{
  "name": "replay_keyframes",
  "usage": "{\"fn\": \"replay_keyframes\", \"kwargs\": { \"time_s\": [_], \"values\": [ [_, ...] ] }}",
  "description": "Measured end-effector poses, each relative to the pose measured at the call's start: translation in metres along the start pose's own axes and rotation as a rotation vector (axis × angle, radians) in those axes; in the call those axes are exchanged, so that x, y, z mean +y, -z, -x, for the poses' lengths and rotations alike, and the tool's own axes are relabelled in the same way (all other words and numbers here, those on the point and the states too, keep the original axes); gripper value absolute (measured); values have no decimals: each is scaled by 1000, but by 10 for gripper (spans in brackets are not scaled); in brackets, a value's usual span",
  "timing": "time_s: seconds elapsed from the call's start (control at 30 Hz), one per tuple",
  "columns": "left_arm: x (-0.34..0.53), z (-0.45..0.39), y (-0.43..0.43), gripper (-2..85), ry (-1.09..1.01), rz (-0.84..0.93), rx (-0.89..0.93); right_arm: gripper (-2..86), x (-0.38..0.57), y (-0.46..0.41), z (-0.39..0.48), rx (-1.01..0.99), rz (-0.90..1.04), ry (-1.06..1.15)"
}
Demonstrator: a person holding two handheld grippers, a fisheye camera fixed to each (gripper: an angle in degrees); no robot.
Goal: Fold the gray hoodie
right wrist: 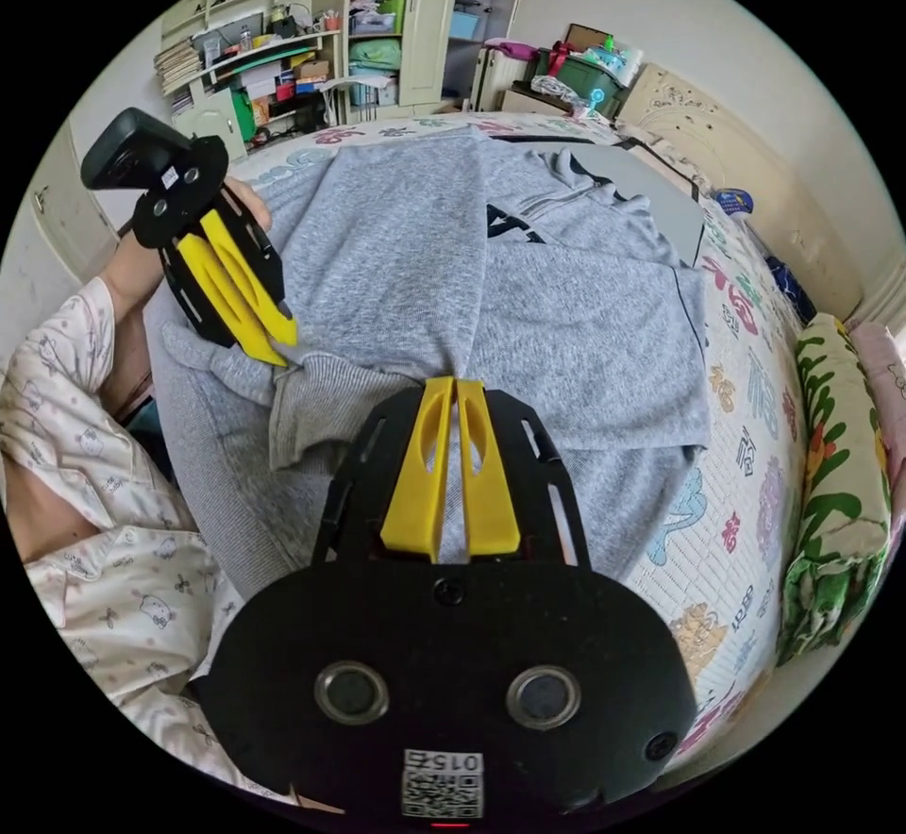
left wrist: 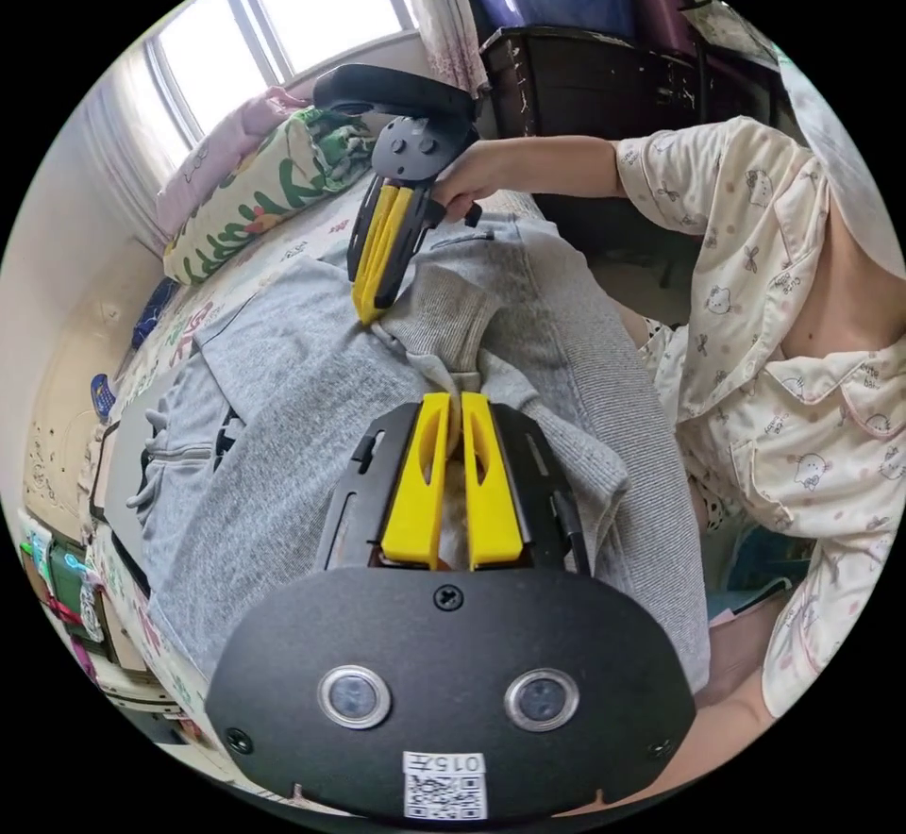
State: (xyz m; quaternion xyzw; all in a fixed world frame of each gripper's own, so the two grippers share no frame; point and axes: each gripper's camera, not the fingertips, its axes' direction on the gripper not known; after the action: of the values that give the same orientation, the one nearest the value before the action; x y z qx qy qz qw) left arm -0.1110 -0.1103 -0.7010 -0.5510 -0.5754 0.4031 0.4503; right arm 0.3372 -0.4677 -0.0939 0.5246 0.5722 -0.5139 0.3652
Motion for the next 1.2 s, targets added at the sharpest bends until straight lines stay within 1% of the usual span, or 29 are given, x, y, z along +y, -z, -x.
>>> {"fn": "replay_keyframes", "kwargs": {
  "time_s": [0.1,0.13,0.2,0.23,0.27,0.3,0.37,0.4,0.43,0.47,0.5,0.57,0.73,0.8,0.87,0.9,0.97,1.13,1.2],
  "values": [
    [24,32,35,56,67,-156,17,57,-4,15,-13,-46,-37,19],
    [40,55,58,66,123,-227,12,82,-6,24,-26,-67,-55,21],
    [67,100,90,79,238,-308,-49,96,-11,38,-53,-90,-103,-1],
    [86,135,107,84,345,-349,-141,98,-19,44,-76,-77,-139,-43],
    [104,174,117,87,469,-358,-250,100,-30,47,-100,-48,-179,-85],
    [113,195,120,90,533,-350,-303,100,-37,47,-112,-32,-201,-101],
    [138,281,115,111,752,-253,-471,107,-70,41,-159,15,-301,-178],
    [144,302,111,118,797,-236,-488,110,-79,38,-170,18,-324,-198],
    [154,340,103,127,856,-220,-498,116,-98,29,-193,14,-350,-245],
    [163,375,94,132,922,-217,-511,125,-120,16,-213,3,-347,-276],
    [168,391,88,133,953,-214,-519,130,-131,9,-222,2,-338,-283],
    [178,448,58,135,1034,-156,-525,141,-177,-18,-249,34,-284,-297],
    [190,520,-1,157,1065,-35,-520,152,-246,-61,-288,117,-195,-327],
    [195,538,-18,172,1088,23,-491,153,-257,-75,-304,115,-179,-362],
    [199,557,-34,183,1109,85,-446,155,-263,-99,-320,144,-121,-392],
    [201,561,-37,184,1120,106,-444,155,-263,-104,-323,131,-103,-407],
    [204,575,-59,184,1145,211,-417,149,-261,-107,-329,77,-114,-433],
    [206,568,-69,173,1144,199,-415,135,-264,-105,-312,112,-112,-416],
    [204,558,-73,159,1104,191,-431,116,-265,-104,-302,141,-112,-397]
  ]
}}
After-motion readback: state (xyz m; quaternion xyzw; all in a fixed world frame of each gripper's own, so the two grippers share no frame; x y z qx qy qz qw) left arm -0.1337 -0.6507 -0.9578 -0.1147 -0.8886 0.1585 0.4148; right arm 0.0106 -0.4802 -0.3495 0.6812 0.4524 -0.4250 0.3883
